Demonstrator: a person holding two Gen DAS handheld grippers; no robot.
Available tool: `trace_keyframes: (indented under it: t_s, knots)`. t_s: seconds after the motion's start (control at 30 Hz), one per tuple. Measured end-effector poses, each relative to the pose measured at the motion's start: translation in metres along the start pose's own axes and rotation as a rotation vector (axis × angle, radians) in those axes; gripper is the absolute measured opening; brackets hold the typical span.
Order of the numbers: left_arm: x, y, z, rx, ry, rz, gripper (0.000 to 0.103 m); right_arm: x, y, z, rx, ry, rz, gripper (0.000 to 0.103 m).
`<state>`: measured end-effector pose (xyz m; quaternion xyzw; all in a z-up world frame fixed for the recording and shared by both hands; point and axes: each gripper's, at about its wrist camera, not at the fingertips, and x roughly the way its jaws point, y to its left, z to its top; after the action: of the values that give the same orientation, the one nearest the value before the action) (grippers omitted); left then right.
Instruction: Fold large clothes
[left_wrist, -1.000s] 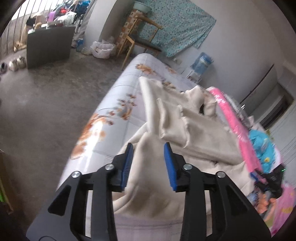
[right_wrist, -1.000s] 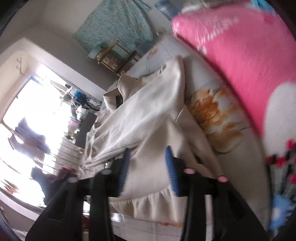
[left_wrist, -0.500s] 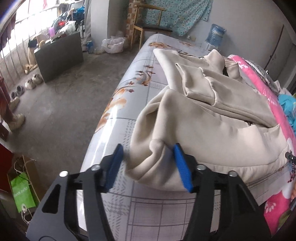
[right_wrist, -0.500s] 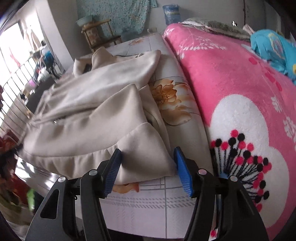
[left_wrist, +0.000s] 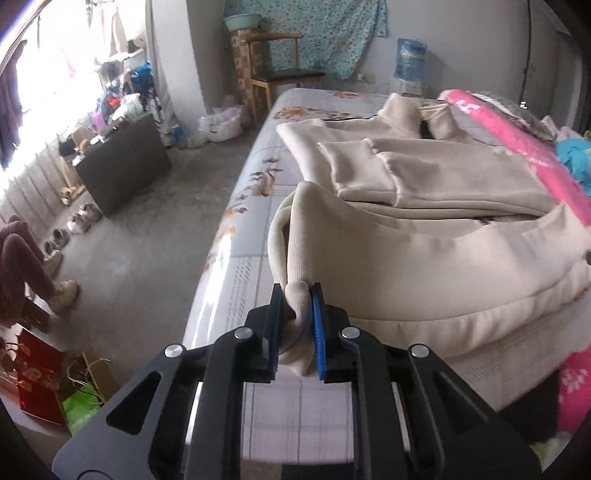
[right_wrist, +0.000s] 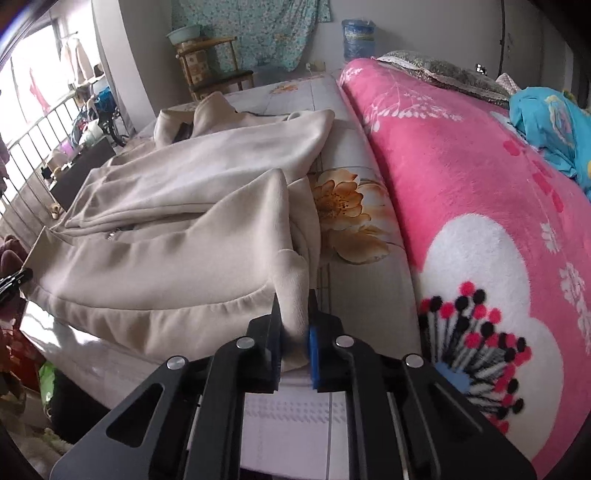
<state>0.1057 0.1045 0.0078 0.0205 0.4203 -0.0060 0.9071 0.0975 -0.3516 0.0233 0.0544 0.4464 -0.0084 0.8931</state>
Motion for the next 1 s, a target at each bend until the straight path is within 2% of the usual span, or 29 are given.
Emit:
trace_keyframes:
  t_s: [0.17,0.27,0.3,0.43,0.47,0.5,0.53,0.63,0.77,0.87,1.0]
  knots:
    - [-0.011,0.011,-0.016,-0.029,0.077,-0.051,0.015,-0.004,-0.018,-0.010,0.090,0.033,0.053,0.013]
    - [-0.001,0.021,-0.022,-0.047,0.100,-0.009,0.027,0.000,-0.028,-0.015,0.124,0.030,0.042,0.024]
    - [-0.002,0.024,-0.021,-0.062,0.094,-0.014,0.031,-0.004,-0.029,-0.013,0.123,0.012,0.041,0.026]
    - [-0.021,0.027,-0.013,-0.084,0.008,-0.031,0.031,-0.026,-0.025,-0.005,0.103,-0.085,-0.005,0.038]
    - [-0.026,0.024,-0.008,-0.076,-0.021,-0.053,0.031,-0.030,-0.024,-0.001,0.106,-0.106,0.000,0.045]
    - [-0.029,0.019,-0.005,-0.070,-0.033,-0.080,0.032,-0.033,-0.022,0.002,0.105,-0.121,0.015,0.046]
    - [-0.029,0.016,-0.003,-0.066,-0.038,-0.101,0.033,-0.035,-0.015,0.006,0.095,-0.132,0.042,0.046]
    - [-0.024,-0.008,0.003,-0.059,-0.015,-0.249,0.037,-0.029,0.018,0.014,0.029,-0.115,0.147,0.053]
    - [-0.005,-0.049,0.005,-0.032,0.041,-0.374,0.039,-0.002,0.082,0.015,-0.076,-0.020,0.317,0.055]
    - [0.009,-0.078,0.005,0.000,0.065,-0.424,0.040,0.021,0.125,0.014,-0.140,0.045,0.388,0.055]
    - [0.021,-0.111,0.000,0.072,0.079,-0.424,0.041,0.045,0.168,0.012,-0.246,0.099,0.360,0.055]
